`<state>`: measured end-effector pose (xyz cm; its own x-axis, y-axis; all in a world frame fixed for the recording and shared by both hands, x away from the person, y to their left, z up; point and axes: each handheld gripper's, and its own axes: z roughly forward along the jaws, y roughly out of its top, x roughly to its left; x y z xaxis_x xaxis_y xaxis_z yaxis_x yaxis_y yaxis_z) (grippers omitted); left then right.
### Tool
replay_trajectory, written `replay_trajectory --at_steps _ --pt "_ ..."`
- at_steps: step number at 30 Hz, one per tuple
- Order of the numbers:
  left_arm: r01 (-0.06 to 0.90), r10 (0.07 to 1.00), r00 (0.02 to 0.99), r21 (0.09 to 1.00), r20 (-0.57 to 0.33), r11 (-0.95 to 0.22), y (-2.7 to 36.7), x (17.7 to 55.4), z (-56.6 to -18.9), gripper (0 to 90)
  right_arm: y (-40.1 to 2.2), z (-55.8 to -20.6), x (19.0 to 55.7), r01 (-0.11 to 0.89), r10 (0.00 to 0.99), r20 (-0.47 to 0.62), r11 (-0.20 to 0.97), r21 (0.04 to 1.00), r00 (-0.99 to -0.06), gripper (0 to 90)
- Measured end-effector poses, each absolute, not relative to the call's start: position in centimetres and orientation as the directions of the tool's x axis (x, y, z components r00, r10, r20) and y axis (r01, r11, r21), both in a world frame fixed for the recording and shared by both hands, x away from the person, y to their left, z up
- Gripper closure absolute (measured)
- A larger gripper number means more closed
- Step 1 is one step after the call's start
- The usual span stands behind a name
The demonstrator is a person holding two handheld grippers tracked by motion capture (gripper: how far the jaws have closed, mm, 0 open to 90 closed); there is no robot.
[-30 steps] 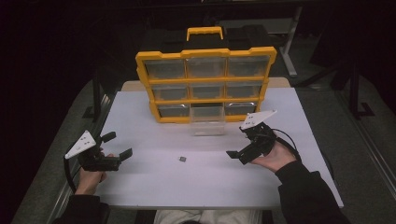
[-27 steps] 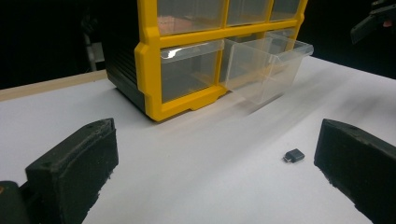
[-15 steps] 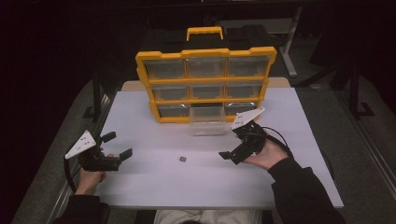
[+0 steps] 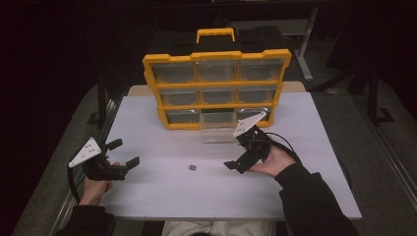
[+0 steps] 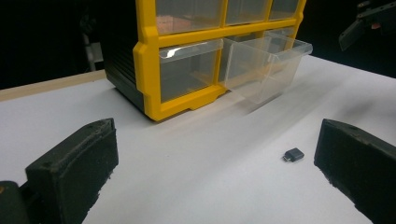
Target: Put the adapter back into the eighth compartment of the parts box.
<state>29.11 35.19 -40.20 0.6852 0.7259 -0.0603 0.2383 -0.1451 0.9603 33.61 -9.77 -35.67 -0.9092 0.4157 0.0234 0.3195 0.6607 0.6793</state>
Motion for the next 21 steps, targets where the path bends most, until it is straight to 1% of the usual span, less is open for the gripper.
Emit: replay_trajectory --at_steps 21 --pt "0.236 0.724 0.687 0.961 -0.06 -0.144 35.2 29.1 -40.2 0.0 -7.3 -35.8 34.3 0.301 0.361 0.039 0.709 0.638 -0.932 0.0"
